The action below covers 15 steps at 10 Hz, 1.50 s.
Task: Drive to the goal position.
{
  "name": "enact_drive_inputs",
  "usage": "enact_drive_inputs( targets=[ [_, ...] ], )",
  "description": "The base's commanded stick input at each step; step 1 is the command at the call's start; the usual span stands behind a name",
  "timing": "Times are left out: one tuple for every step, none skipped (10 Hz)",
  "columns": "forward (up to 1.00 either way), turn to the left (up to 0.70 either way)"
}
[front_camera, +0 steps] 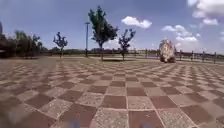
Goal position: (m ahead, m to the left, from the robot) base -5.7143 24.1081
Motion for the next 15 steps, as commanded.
enact_drive_inputs(
  targets=[
    [0.85,0.0],
    [0.85,0.0],
    [0.85,0.0],
    [0.85,0.0],
    [0.85,0.0],
    [0.85,0.0],
    [0.85,0.0],
    [0.85,0.0],
    [0.85,0.0],
    [0.85,0.0],
    [0.85,0.0],
    [0.85,0.0],
    [0.85,0.0],
    [0.85,0.0],
    [0.85,0.0]
  ],
)
